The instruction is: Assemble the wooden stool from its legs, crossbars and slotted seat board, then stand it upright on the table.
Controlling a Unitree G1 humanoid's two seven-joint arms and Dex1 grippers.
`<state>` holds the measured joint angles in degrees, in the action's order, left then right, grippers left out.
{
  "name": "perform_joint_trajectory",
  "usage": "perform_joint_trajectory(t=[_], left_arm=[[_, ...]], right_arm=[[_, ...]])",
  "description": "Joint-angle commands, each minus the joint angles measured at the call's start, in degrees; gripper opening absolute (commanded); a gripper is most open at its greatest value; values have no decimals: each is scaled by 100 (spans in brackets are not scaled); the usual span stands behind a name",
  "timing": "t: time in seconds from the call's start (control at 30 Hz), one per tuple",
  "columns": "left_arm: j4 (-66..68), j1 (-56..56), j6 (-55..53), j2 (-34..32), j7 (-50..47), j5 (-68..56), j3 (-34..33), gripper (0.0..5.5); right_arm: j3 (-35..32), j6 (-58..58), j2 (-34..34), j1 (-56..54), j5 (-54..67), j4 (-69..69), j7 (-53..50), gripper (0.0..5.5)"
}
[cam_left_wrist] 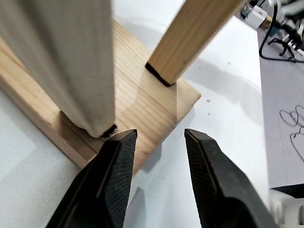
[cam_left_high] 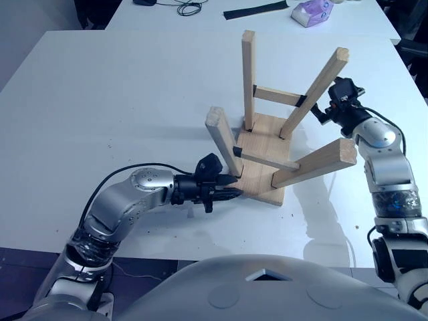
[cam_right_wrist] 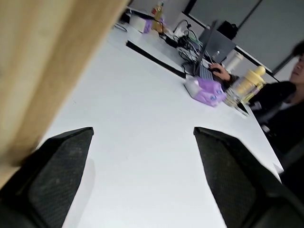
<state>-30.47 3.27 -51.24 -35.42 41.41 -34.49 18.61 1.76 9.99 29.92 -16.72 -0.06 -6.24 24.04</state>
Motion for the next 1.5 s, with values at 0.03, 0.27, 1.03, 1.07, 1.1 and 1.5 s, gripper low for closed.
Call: perform_joint_trajectory(t=[0.03, 0.27, 1.03, 1.07, 1.1, 1.5], left_arm=[[297, 310, 168, -45, 64, 259, -27, 188], [809, 518, 657, -485, 441, 764, -158, 188], [949, 468, 1221, -262, 577, 1535, 81, 188], [955, 485, 1219, -222, 567, 1558, 95, 188], [958, 497, 1216, -184, 554, 1575, 104, 188], [1202, 574, 1445, 46, 441, 1904, 156, 188]], right_arm=[[198, -403, 158, -58, -50, -333, 551, 391], [588, -452, 530, 470, 20, 67, 1699, 391], [1926, -633, 1367, 1085, -1163, 1520, 2677, 391], [1974, -574, 1363, 1095, -1172, 1668, 2710, 391], [2023, -503, 1344, 1097, -1182, 1810, 2745, 391], [2438, 174, 1251, 1075, -1307, 2637, 2992, 391]])
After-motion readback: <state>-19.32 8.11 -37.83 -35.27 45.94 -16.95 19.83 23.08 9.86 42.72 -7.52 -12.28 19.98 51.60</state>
